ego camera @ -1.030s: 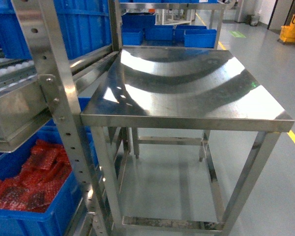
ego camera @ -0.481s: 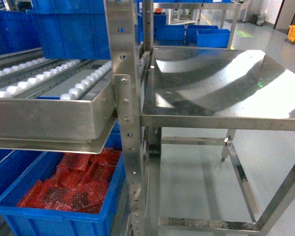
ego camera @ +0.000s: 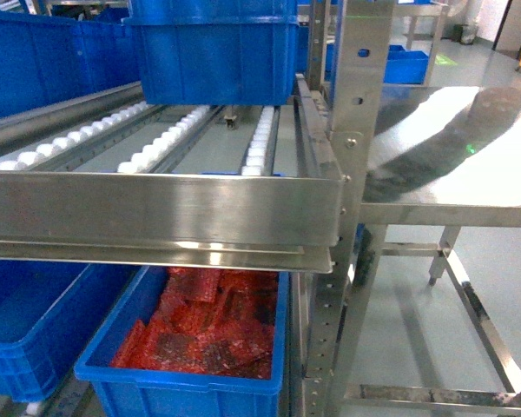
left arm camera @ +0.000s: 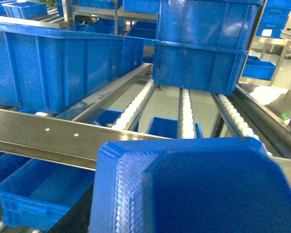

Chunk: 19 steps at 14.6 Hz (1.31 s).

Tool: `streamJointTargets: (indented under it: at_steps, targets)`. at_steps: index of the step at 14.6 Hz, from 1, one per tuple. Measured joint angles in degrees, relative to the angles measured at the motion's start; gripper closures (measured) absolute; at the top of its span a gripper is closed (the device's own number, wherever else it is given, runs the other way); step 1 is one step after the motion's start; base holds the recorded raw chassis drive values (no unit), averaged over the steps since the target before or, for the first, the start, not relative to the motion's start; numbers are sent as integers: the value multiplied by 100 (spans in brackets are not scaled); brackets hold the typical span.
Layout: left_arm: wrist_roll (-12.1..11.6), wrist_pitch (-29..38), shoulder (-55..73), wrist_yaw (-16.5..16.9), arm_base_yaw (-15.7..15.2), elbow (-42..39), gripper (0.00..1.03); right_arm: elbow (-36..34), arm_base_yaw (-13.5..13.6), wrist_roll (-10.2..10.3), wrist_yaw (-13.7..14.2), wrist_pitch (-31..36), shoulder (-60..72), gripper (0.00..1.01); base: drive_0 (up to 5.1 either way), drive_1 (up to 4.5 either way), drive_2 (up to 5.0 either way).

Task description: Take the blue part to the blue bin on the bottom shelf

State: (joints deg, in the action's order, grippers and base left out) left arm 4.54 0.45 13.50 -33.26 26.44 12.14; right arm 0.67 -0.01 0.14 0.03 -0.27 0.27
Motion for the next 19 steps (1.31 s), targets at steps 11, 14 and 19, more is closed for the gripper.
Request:
streamJointTargets:
  at_steps: [11,14,19]
  targets:
    - [0,0,-2,-4,0,0,59,0,0,0,-2,2,0,3,-501,244,244]
    - [0,-2,-4,0,0,0,59,0,0,0,0,-2,0,3,-499,246,246]
    - [0,0,-20,-11,0,0,59,0,0,2,-22,-9,0,3,-499,246,246]
